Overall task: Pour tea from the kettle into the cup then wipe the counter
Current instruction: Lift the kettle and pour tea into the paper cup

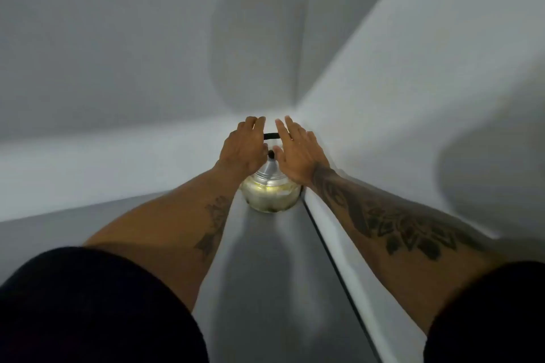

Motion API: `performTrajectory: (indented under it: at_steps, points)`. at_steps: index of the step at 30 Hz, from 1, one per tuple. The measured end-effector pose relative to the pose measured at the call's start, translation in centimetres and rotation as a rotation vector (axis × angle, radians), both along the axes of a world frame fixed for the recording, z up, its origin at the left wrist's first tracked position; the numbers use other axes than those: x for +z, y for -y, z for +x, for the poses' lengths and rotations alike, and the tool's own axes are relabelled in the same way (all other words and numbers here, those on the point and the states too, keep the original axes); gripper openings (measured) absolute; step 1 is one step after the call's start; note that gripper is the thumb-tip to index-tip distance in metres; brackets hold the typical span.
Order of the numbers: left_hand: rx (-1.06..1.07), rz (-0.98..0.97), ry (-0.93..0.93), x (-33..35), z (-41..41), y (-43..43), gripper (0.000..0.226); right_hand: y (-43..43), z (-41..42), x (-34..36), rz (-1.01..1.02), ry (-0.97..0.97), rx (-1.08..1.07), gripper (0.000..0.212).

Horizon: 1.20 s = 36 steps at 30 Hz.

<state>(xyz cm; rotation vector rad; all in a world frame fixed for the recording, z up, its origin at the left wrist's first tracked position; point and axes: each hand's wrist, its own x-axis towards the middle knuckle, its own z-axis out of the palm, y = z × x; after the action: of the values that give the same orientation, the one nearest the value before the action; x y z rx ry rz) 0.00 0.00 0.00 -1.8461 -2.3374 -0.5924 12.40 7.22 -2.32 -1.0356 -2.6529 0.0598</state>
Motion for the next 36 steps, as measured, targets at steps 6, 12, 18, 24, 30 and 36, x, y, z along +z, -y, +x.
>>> performTrajectory:
  at_steps: [6,12,18,24,30,36]
  points:
    - [0.003,-0.163,0.021,-1.4,-0.9,-3.2,0.063,-3.1,-1.5,-0.6,-0.042,0.021,0.037,0.071]
    - [0.017,-0.141,0.122,-3.0,-2.3,-4.9,0.028,-4.6,-2.7,-2.1,-0.036,-0.014,0.095,0.042]
    - [-0.040,-0.215,0.236,-2.2,-3.9,-4.6,0.022,-4.9,-2.8,-0.4,-0.233,-0.037,0.121,0.006]
    - [-0.100,-0.234,0.339,-1.2,-4.8,-0.9,0.018,-2.1,-2.7,0.7,-0.365,-0.082,0.202,0.016]
    - [-0.078,-0.177,0.457,1.3,-5.5,6.1,0.022,3.1,-3.5,1.9,-0.377,-0.171,0.273,0.009]
    - [-0.018,-0.102,0.543,3.1,-6.8,14.1,0.025,10.1,-4.5,3.5,-0.432,-0.233,0.375,0.004]
